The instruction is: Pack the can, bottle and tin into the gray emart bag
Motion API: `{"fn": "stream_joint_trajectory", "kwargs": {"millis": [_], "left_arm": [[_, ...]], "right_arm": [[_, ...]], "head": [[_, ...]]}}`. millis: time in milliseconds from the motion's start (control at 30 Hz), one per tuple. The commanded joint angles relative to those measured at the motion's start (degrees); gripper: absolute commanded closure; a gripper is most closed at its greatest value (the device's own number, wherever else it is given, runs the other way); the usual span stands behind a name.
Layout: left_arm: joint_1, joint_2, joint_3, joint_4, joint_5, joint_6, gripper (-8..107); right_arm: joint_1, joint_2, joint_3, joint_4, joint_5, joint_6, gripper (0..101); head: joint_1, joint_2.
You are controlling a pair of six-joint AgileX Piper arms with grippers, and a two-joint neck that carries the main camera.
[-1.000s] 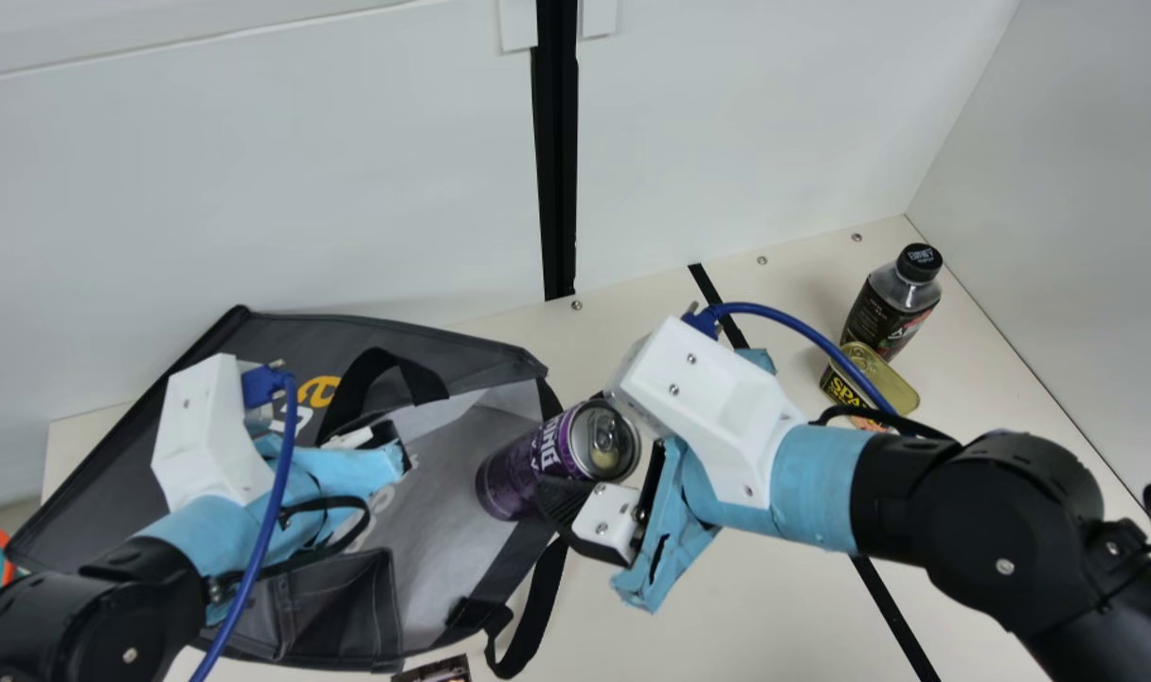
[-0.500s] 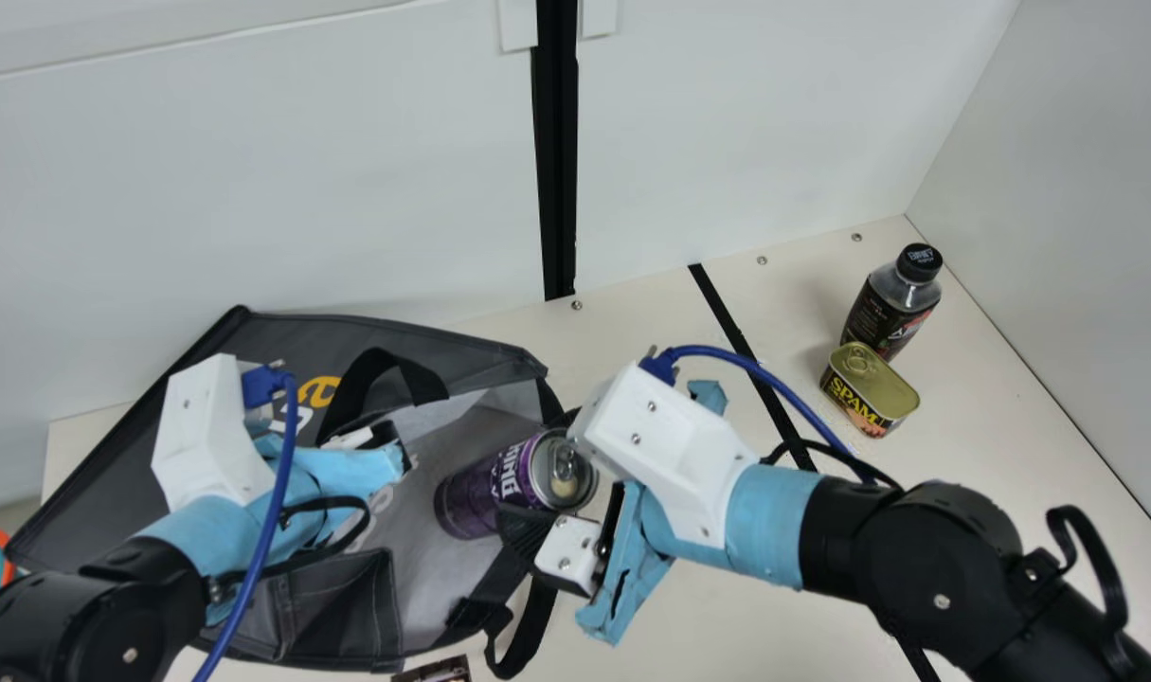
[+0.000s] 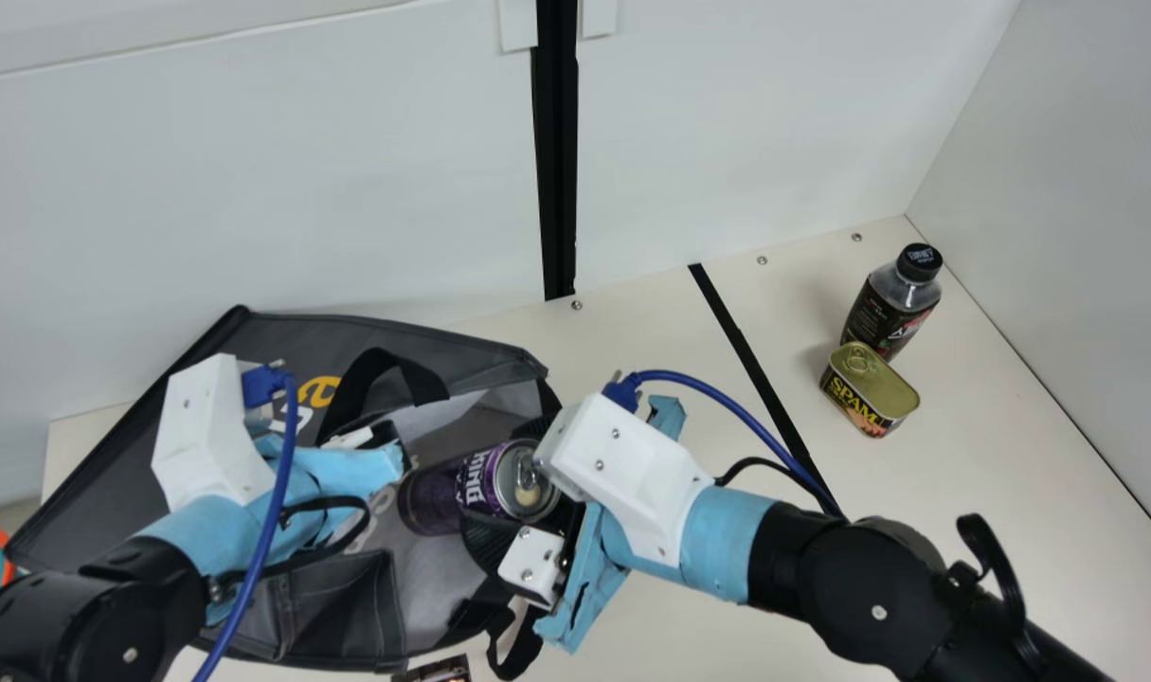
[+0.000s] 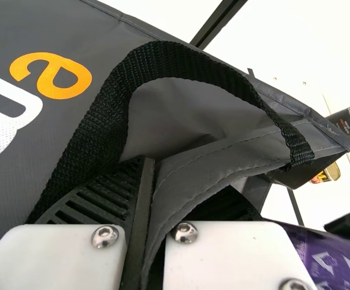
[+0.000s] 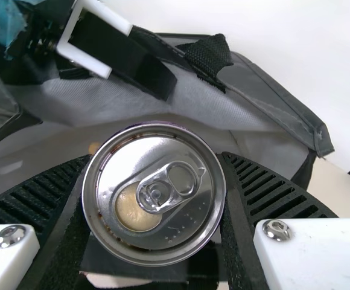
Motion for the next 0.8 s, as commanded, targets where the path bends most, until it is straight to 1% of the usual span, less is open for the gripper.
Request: {"fn": "stream_joint_trajectory", "kwargs": {"millis": [0,167,367,567,767], "left_arm": [[0.0,0.0,0.0,0.0,0.0,0.0,89],[0.0,0.0,0.0,0.0,0.0,0.0,89],[0.0,0.0,0.0,0.0,0.0,0.0,89],[0.0,0.0,0.0,0.0,0.0,0.0,89],[0.0,0.0,0.0,0.0,0.0,0.0,89]], "right_arm": [[0.25,0.46,0.19,1.97,-0.91,-1.88,101],[0.78,2.1,0.58,6.52,-2.56,-6.17,101],[0.41,4.44,0.42,12.76,-3.08,-12.46,101],[-1.29,7.49,-0.42,19.6,-1.74,-19.93,101],[-3.62,11.17,-1.27,26.23,0.65,-27.68,101]], "head": [[-1.3,-0.05],[-1.3,-0.05],[-1.3,-0.05],[-1.3,-0.05],[-1.3,-0.05]]}}
